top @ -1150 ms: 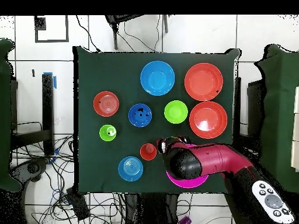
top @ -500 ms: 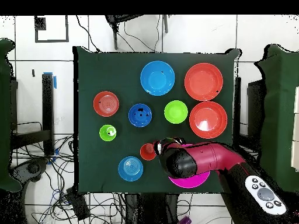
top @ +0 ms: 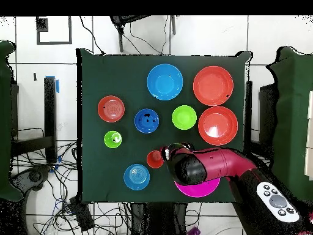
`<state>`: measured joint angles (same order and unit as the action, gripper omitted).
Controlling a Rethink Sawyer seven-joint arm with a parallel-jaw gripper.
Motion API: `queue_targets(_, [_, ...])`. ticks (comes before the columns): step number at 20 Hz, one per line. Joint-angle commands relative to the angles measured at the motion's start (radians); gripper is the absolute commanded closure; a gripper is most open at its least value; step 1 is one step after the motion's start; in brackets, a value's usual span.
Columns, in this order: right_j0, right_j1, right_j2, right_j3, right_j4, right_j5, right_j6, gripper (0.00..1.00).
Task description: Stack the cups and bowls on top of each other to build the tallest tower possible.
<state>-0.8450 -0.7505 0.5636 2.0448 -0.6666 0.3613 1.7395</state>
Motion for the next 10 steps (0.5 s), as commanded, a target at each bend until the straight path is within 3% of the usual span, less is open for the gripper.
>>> queue_targets(1, [0.039, 0.014, -0.039, -0.054, -0.091, 0.091, -0.068, 0.0])
queue_targets(10, [0.052, 0.015, -0.038, -0.071, -0.083, 0.101, -0.064, 0.0])
